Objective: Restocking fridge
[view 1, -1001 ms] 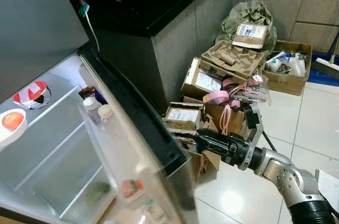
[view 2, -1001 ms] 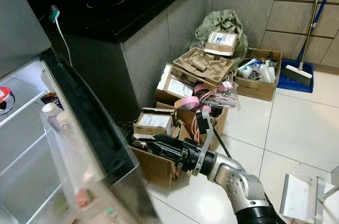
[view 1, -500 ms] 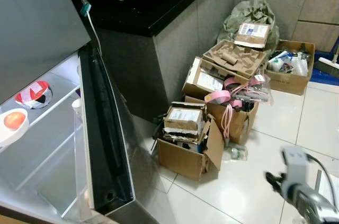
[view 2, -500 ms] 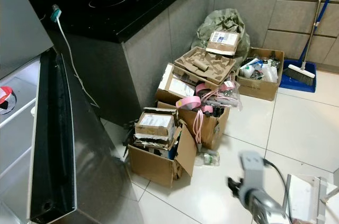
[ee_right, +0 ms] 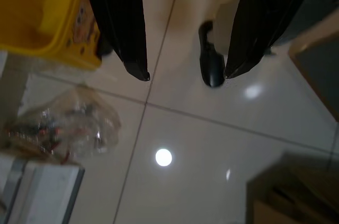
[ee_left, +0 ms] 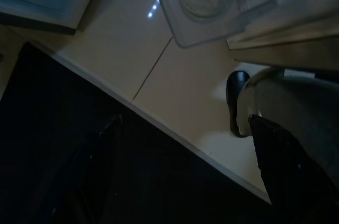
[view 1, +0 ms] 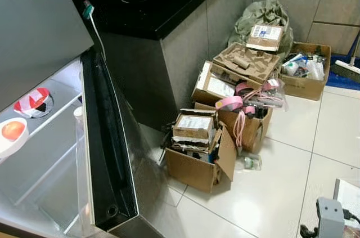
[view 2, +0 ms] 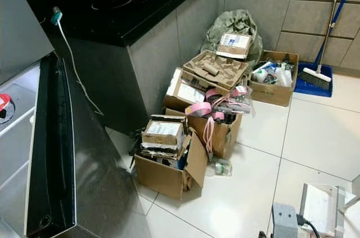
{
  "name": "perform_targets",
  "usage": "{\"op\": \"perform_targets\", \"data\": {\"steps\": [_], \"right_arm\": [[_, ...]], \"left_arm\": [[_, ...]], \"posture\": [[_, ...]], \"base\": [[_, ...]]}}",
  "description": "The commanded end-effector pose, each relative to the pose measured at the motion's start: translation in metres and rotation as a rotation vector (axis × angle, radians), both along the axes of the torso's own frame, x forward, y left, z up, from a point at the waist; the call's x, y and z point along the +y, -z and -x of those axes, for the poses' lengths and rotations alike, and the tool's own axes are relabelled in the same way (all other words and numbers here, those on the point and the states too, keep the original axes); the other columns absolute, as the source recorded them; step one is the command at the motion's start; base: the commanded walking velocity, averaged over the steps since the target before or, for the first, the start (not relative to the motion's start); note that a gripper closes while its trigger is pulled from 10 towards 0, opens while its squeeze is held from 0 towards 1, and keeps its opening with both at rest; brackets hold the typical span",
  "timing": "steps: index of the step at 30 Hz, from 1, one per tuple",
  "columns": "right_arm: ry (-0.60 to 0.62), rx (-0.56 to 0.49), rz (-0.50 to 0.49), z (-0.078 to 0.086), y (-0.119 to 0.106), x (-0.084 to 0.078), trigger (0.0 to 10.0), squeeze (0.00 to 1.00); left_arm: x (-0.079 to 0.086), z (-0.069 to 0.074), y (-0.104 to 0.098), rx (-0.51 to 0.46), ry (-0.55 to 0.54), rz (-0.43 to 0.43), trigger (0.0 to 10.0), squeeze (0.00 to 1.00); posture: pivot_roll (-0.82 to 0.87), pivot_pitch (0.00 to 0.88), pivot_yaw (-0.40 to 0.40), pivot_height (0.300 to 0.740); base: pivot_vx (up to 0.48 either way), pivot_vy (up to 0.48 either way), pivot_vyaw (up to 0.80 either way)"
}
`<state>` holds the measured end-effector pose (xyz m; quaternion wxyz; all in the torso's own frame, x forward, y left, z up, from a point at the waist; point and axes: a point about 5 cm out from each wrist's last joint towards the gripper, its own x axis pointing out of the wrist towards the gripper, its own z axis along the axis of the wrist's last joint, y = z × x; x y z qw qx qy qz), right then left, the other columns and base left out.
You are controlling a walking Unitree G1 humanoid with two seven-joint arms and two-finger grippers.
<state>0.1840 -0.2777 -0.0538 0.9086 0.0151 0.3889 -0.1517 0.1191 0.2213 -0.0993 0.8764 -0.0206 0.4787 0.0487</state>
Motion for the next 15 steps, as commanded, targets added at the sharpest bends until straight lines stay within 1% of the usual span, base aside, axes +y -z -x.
{"op": "perform_targets", "data": {"steps": [1, 4, 6, 9, 15], "right_arm": [[0.023, 0.038, -0.012, 0.0109, 0.0076, 0.0027, 10.0, 0.0], [0.023, 0.044, -0.013, 0.0121, 0.0083, 0.0027, 10.0, 0.0], [0.021, 0.043, -0.017, 0.0127, 0.0092, 0.0032, 10.0, 0.0], [0.02, 0.039, -0.021, 0.0123, 0.01, 0.0044, 10.0, 0.0], [0.016, 0.038, -0.029, 0.0103, 0.0115, 0.0083, 10.0, 0.0]], "left_arm": [[0.0037, 0.0093, 0.0022, 0.028, -0.013, 0.0, 10.0, 0.0], [0.0029, 0.0088, 0.0021, 0.023, -0.015, 0.005, 10.0, 0.0], [0.0004, 0.0045, 0.0012, 0.004, -0.02, 0.017, 10.0, 0.0], [-0.001, 0.0017, 0.0006, -0.005, -0.022, 0.023, 10.0, 0.0], [-0.0025, 0.0018, 0.0008, -0.008, -0.017, 0.03, 10.0, 0.0]], "posture": [[-0.08, 0.129, 0.119, 0.73], [-0.08, 0.129, 0.119, 0.73], [-0.08, 0.13, 0.116, 0.73], [-0.08, 0.13, 0.116, 0.73], [-0.08, 0.131, 0.12, 0.73]], "base": [[0.0, 0.0, 0.0], [0.0, 0.0, 0.0], [0.0, 0.0, 0.0], [0.0, 0.0, 0.0], [-0.259, 0.0, 0.0]]}}
